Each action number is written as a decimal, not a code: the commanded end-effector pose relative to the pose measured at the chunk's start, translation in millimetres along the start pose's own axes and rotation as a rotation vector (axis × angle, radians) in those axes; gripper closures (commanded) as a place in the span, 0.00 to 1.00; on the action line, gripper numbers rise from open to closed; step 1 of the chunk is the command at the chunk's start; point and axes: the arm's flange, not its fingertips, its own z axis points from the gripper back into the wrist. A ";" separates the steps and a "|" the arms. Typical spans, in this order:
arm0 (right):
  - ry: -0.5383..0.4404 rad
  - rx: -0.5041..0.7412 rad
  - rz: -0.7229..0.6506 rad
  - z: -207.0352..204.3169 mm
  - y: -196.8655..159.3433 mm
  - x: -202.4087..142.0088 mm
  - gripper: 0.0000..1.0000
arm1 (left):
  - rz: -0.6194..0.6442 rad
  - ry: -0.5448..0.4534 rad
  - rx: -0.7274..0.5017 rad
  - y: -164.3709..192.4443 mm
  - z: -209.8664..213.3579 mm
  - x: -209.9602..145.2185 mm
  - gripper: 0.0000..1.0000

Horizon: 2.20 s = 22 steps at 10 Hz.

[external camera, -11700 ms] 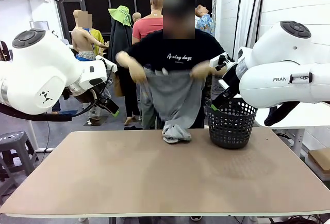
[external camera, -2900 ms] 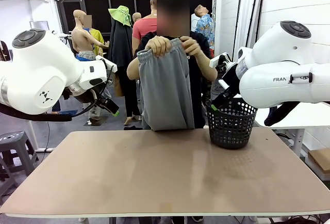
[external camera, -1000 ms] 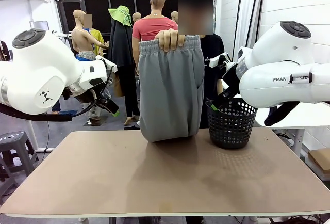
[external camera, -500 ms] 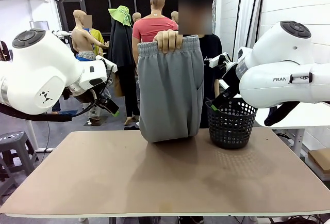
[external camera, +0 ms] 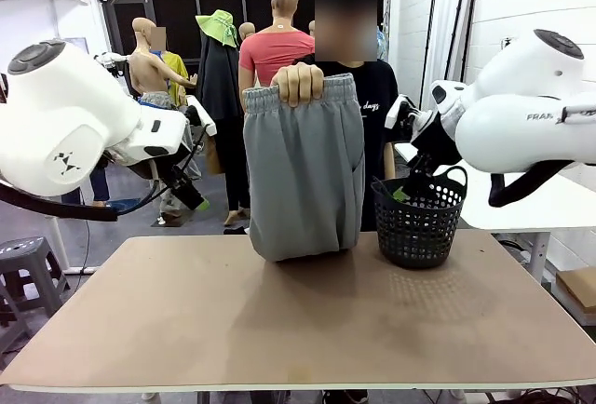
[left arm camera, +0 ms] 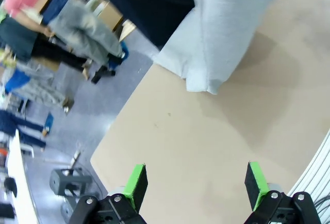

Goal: Fold the training pants.
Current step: Grab both ends of the Training pants handed by a person.

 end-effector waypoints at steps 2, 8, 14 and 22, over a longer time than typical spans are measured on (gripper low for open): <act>-0.013 0.083 0.164 -8.6 -10.8 -0.9 0.00 | -0.198 -0.018 -0.124 11.4 -2.7 -12.3 0.00; -0.038 0.063 0.141 -17.0 -18.9 -0.9 0.00 | -0.261 -0.074 -0.155 21.3 -21.0 -9.3 0.00; -0.282 0.240 0.172 -54.8 -41.9 -2.1 0.00 | -0.369 -0.435 -0.195 47.3 -67.1 -13.9 0.00; -0.492 0.218 0.173 -45.9 -35.4 4.3 0.00 | -0.330 -0.621 -0.299 33.9 -62.5 1.9 0.00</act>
